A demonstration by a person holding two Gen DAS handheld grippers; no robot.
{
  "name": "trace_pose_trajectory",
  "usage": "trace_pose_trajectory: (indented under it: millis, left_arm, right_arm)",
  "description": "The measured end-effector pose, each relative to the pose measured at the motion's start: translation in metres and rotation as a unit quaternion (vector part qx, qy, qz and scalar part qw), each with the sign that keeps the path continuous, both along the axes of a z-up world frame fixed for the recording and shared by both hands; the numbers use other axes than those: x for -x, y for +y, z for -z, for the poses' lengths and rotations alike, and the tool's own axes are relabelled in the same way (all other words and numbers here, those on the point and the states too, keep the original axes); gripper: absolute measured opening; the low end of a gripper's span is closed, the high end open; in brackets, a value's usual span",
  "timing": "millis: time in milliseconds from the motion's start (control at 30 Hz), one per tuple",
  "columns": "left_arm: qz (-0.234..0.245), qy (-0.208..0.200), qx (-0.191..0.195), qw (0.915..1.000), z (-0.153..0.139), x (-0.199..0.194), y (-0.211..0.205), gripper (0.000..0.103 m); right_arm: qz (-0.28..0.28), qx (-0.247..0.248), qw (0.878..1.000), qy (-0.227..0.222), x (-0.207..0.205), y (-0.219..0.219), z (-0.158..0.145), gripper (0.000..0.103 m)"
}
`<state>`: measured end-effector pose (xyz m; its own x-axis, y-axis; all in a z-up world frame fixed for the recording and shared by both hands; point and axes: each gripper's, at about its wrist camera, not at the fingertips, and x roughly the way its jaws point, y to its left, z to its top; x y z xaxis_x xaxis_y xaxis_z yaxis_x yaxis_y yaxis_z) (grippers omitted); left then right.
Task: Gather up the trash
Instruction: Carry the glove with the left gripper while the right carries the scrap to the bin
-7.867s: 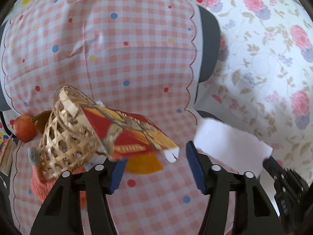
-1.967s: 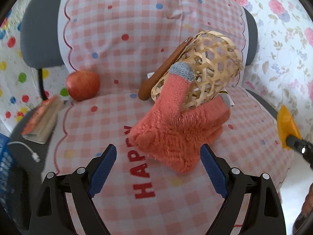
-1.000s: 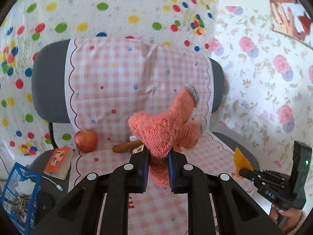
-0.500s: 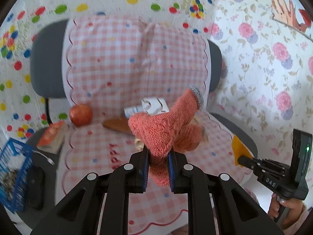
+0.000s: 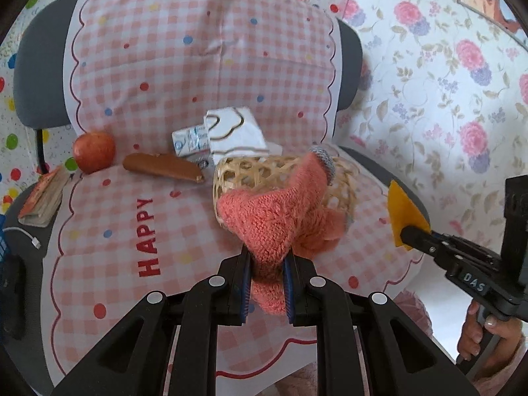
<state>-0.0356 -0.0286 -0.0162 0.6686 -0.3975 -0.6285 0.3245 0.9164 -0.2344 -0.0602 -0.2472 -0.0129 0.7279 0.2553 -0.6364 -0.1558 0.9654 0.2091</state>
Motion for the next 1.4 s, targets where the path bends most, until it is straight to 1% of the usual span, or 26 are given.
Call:
trace_pose_trajectory:
  millis: [167,333,400,467,567,667,833,900,1067,1167,1233,1400]
  left_arm:
    - [-0.001,-0.026,0.003,0.9997,-0.022,0.009,0.007,0.017]
    - [0.004,-0.070,0.011,0.9975,-0.055,0.023,0.008,0.017]
    - [0.014,-0.091,0.011,0.9957,-0.072,0.030,-0.001,0.017]
    - [0.027,-0.104,0.012,0.9942,-0.083,0.038,-0.011,0.017]
    - [0.051,-0.111,0.015,0.9924,-0.089,0.049,-0.031,0.017]
    - [0.075,-0.107,0.016,0.9913,-0.081,0.060,-0.056,0.017]
    - [0.127,-0.078,0.021,0.9886,-0.052,0.074,-0.101,0.017]
    - [0.148,-0.065,0.018,0.9866,-0.037,0.080,-0.120,0.017]
    - [0.189,-0.054,0.017,0.9803,-0.010,0.099,-0.151,0.017]
    - [0.208,-0.043,0.026,0.9769,0.004,0.105,-0.162,0.017]
    - [0.215,-0.037,0.025,0.9756,0.013,0.108,-0.169,0.017]
    - [0.235,-0.012,0.000,0.9718,0.036,0.111,-0.197,0.017]
  right_arm:
    - [0.010,-0.001,1.000,-0.015,0.003,-0.007,-0.008,0.006]
    - [0.023,-0.004,0.999,-0.040,0.010,-0.017,-0.025,0.006]
    - [0.028,-0.005,0.998,-0.051,0.014,-0.021,-0.034,0.006]
    - [0.033,-0.007,0.998,-0.060,0.020,-0.026,-0.042,0.006]
    - [0.041,-0.004,0.997,-0.069,0.034,-0.035,-0.051,0.006]
    - [0.056,0.005,0.996,-0.072,0.052,-0.045,-0.053,0.006]
    - [0.100,0.021,0.993,-0.055,0.087,-0.071,-0.044,0.006]
    - [0.123,0.029,0.991,-0.044,0.104,-0.083,-0.039,0.006]
    - [0.166,0.047,0.985,-0.021,0.136,-0.101,-0.024,0.006]
    - [0.183,0.041,0.982,-0.006,0.153,-0.112,-0.012,0.006]
    - [0.197,0.039,0.980,0.005,0.162,-0.119,-0.002,0.006]
    - [0.217,0.025,0.975,0.044,0.173,-0.138,0.026,0.006]
